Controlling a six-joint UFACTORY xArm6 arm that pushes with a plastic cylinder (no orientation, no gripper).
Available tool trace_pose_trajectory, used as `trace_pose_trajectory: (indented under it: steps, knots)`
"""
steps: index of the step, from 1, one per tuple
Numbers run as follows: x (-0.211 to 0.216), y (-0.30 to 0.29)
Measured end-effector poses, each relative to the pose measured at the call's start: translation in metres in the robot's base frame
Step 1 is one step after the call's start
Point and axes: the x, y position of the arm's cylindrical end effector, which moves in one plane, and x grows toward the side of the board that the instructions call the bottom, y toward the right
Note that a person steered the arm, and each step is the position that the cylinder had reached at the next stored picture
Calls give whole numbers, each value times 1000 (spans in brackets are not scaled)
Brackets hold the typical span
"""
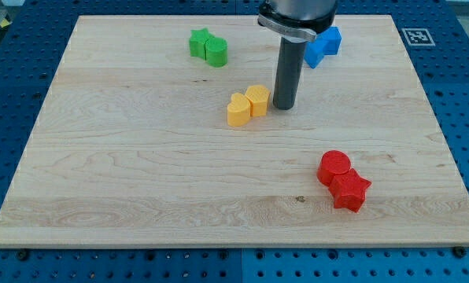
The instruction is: Push the red star towards botton center
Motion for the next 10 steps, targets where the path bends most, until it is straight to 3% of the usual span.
trace_pose_trajectory:
  steps: [2, 3, 5, 7, 8, 10]
  knots:
    - [0, -39]
    - [0, -26]
    - [23, 73]
    - [110, 96]
    - [112, 96]
    - [121, 154]
